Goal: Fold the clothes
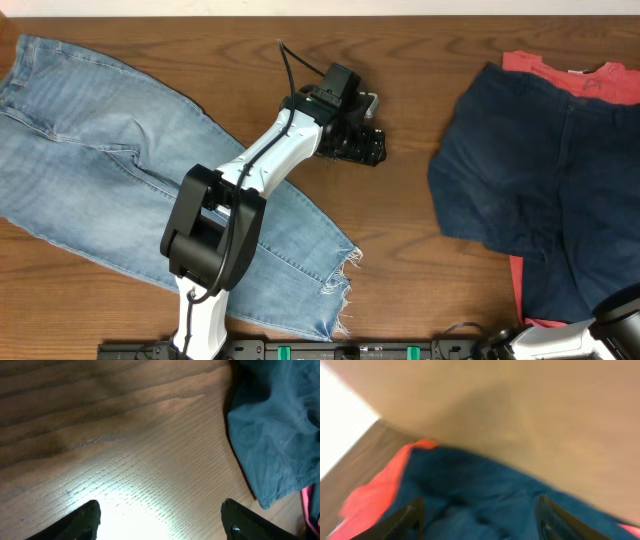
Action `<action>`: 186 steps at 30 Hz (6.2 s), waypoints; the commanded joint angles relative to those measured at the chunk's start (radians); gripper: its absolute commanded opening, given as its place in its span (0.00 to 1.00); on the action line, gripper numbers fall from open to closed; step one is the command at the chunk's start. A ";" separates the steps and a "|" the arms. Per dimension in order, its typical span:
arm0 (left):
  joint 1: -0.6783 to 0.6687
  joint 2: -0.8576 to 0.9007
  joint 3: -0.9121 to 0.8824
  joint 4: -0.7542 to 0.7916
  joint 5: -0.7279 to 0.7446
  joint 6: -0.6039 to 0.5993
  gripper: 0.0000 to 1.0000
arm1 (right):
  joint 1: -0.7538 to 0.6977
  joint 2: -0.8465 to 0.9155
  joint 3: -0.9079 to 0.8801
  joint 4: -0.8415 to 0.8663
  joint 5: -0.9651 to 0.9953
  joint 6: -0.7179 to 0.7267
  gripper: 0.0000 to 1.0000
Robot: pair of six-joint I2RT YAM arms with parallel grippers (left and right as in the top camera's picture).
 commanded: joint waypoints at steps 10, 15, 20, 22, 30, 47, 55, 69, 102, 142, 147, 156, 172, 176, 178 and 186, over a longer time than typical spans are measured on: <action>0.026 -0.154 0.061 -0.230 0.049 0.055 0.83 | 0.274 -0.011 0.001 -0.374 -0.531 -0.132 0.70; 0.089 -0.354 0.061 -0.334 -0.006 0.055 0.83 | 0.473 -0.011 0.000 -0.593 -0.510 -0.204 0.60; 0.175 -0.547 0.060 -0.457 -0.103 0.051 0.83 | 0.710 -0.008 -0.028 -0.692 -0.353 -0.177 0.48; 0.216 -0.609 0.060 -0.498 -0.106 0.051 0.83 | 0.805 0.002 -0.056 -0.684 -0.239 -0.120 0.41; 0.384 -0.759 0.060 -0.645 -0.109 0.051 0.83 | 0.937 0.102 -0.249 -0.467 0.062 0.103 0.30; 0.498 -0.789 0.060 -0.727 -0.136 0.059 0.83 | 0.315 0.183 -0.137 -0.649 0.165 0.205 0.19; 0.526 -0.789 0.061 -0.727 -0.244 0.058 0.88 | 0.300 0.003 -0.068 -0.600 -0.206 -0.085 0.46; 0.729 -0.789 0.131 -0.806 -0.244 0.051 0.90 | 0.792 -0.225 -0.101 -0.762 -0.500 -0.234 0.64; 0.728 -0.789 0.131 -0.834 -0.240 0.051 0.92 | 1.724 0.273 -0.329 -0.490 -0.344 -0.285 0.33; 0.729 -0.752 0.131 -0.789 -0.335 0.051 0.97 | 1.144 0.262 0.463 -1.175 -0.343 -0.285 0.71; 0.742 -0.740 0.131 -0.789 -0.334 0.051 0.98 | 1.332 0.262 0.314 -1.153 -0.328 -0.363 0.75; 0.800 -0.740 0.131 -0.801 -0.333 0.051 0.98 | 1.670 0.262 -0.013 -0.948 -0.124 -0.217 0.24; 0.800 -0.740 0.131 -0.791 -0.333 0.050 0.98 | 1.402 0.263 -0.473 -0.511 0.013 0.180 0.02; 0.800 -0.740 0.131 -0.781 -0.334 0.050 0.98 | 1.220 0.262 -0.423 -0.451 0.031 0.176 0.01; 0.800 -0.740 0.131 -0.773 -0.334 0.050 0.99 | 1.151 0.262 -0.367 -0.394 0.031 0.154 0.01; 0.819 -0.709 0.107 -0.782 -0.482 -0.023 0.98 | 1.070 0.262 -0.129 -0.538 0.009 0.044 0.16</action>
